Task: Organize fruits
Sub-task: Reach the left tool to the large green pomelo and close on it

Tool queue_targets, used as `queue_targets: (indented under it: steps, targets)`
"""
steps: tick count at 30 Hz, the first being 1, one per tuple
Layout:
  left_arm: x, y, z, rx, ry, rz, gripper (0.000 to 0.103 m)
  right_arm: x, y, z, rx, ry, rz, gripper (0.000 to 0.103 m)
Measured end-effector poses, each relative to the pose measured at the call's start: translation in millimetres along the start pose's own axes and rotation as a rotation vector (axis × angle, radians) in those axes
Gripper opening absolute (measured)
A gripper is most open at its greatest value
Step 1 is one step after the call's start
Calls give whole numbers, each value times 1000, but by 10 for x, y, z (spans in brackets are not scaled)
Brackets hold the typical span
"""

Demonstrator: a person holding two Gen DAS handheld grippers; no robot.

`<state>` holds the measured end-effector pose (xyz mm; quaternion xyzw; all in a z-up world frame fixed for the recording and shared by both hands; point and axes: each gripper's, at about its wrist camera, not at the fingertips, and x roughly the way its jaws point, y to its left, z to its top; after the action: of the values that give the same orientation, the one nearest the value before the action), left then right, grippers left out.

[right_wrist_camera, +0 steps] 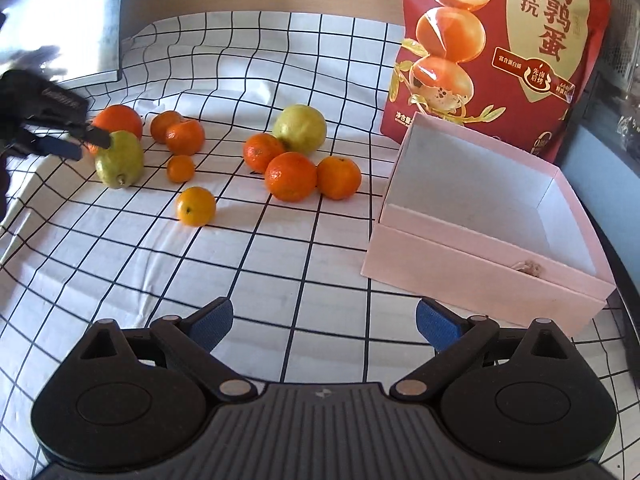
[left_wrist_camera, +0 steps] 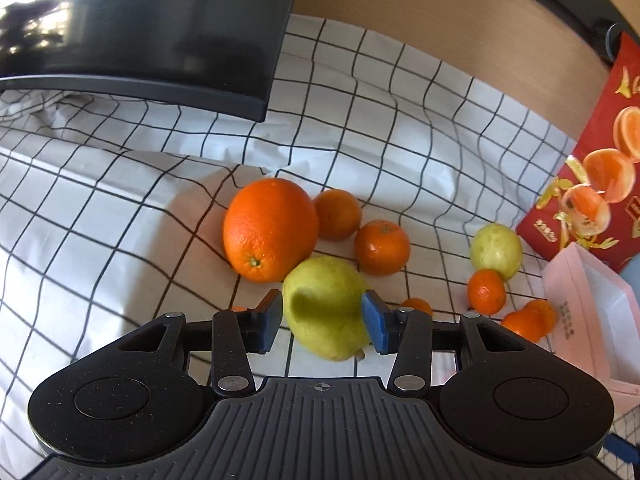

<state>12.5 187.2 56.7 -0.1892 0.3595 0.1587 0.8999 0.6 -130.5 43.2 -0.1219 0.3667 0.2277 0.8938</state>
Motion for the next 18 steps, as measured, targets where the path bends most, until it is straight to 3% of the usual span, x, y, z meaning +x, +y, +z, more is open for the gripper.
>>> queue_targets:
  steps: [7,11,18]
  targets:
    - [182,-98,31,1,6,-16,61,-22,-61,-90,25,27,-17,98]
    - [249,-115,98,-13,5,-16,61,-43,-80,-134,37,36,-25,98]
    - [293,-277,106,54,13,43,62,-19,-158,-147,42,29,-43,98]
